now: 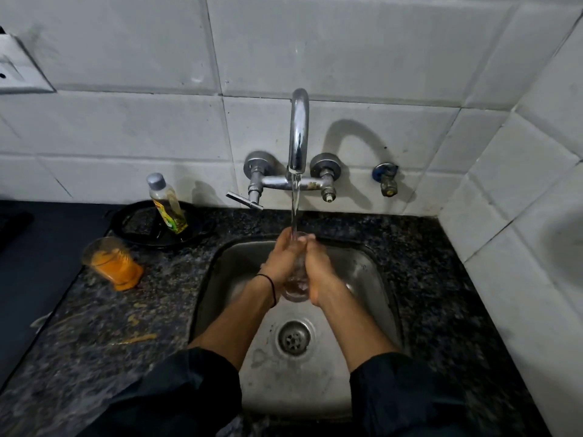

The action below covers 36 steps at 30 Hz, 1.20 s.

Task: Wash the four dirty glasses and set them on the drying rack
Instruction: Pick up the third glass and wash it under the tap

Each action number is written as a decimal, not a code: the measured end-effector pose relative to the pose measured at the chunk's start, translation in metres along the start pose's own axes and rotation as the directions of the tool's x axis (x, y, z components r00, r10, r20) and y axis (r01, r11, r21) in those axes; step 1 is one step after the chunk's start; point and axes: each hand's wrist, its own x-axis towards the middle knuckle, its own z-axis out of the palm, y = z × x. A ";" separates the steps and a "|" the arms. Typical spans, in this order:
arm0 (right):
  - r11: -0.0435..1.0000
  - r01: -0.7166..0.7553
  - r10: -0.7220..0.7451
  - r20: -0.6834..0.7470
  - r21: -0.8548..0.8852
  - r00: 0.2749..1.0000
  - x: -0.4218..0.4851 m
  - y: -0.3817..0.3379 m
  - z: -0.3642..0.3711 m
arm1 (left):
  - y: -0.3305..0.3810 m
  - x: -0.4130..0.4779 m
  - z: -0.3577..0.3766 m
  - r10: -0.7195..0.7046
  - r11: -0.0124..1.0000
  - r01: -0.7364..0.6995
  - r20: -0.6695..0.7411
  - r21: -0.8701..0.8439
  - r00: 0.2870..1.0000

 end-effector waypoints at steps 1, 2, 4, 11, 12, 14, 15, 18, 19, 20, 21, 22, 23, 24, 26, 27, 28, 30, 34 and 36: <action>0.994 -0.071 0.066 0.056 0.084 0.996 0.000 0.000 -0.004 | 0.002 0.000 -0.002 -0.007 1.000 0.007 0.013 -0.007 1.000; 0.978 -0.131 0.114 0.112 0.163 0.987 0.004 0.002 -0.005 | 0.003 0.002 -0.005 -0.028 0.999 0.029 0.021 -0.044 0.999; 0.965 -0.176 0.150 0.140 0.194 0.979 0.004 0.008 -0.005 | 0.004 0.013 -0.013 -0.128 0.986 0.131 0.036 -0.105 0.991; 0.946 0.221 -0.217 0.046 -0.235 0.975 -0.007 0.002 0.007 | 0.008 0.030 0.001 0.109 0.903 -0.018 -0.189 0.428 0.976; 0.953 0.227 -0.227 0.022 -0.200 0.974 -0.005 0.001 0.004 | 0.008 0.030 0.004 0.139 0.888 -0.052 -0.159 0.457 0.977; 0.990 0.137 -0.136 0.032 -0.023 0.990 -0.004 -0.003 -0.003 | 0.010 0.028 0.006 0.152 0.924 -0.102 -0.109 0.368 0.982; 0.994 0.059 -0.065 0.064 0.093 0.996 -0.004 -0.004 -0.007 | 0.010 0.028 0.004 0.134 0.946 -0.104 -0.077 0.307 0.988; 0.984 -0.033 0.013 0.113 0.177 0.993 0.000 0.004 -0.013 | 0.012 0.029 -0.001 0.134 0.976 -0.136 0.024 0.172 0.991; 0.994 -0.008 -0.004 0.107 0.111 0.994 -0.004 0.005 -0.011 | 0.013 0.028 0.000 0.135 0.974 -0.127 -0.032 0.189 0.990; 0.999 0.038 -0.040 0.096 0.021 0.995 -0.005 0.007 -0.007 | 0.011 0.030 0.000 0.163 0.958 -0.129 -0.113 0.257 0.980; 0.991 0.112 -0.106 0.094 -0.072 0.990 -0.005 0.009 -0.003 | 0.007 0.032 0.000 0.199 0.923 -0.120 -0.189 0.365 0.961; 0.971 0.192 -0.180 0.090 -0.145 0.979 -0.005 0.012 0.001 | 0.003 0.033 -0.001 0.240 0.889 -0.117 -0.232 0.443 0.943; 0.950 0.243 -0.231 0.082 -0.197 0.969 -0.005 0.013 0.004 | 0.000 0.032 -0.001 0.247 0.878 -0.111 -0.243 0.465 0.938; 0.943 0.260 -0.249 0.075 -0.208 0.966 -0.004 0.014 0.005 | -0.004 0.030 -0.003 0.250 0.884 -0.124 -0.231 0.450 0.940; 0.962 0.232 -0.226 0.054 -0.147 0.973 -0.004 0.009 0.003 | -0.007 0.024 -0.004 0.244 0.915 -0.161 -0.192 0.370 0.951; 0.986 0.163 -0.160 0.067 -0.039 0.985 -0.007 0.003 0.001 | -0.006 0.017 -0.004 0.248 0.928 -0.181 -0.176 0.325 0.953; 0.995 0.069 -0.077 0.110 0.066 0.991 -0.008 0.003 -0.002 | -0.006 0.014 -0.007 0.225 0.952 -0.177 -0.180 0.249 0.958; 0.991 -0.030 0.005 0.186 0.128 0.982 -0.009 0.005 -0.003 | -0.003 0.012 -0.010 0.107 0.994 -0.097 -0.204 0.055 0.973; 0.977 0.193 -0.178 0.150 -0.090 0.973 0.000 0.016 0.016 | -0.001 0.012 -0.015 0.078 0.987 -0.029 -0.313 0.158 0.947; 0.917 0.330 -0.305 0.136 -0.226 0.942 0.006 0.012 0.023 | -0.009 0.007 -0.012 0.140 0.978 -0.083 -0.308 0.191 0.941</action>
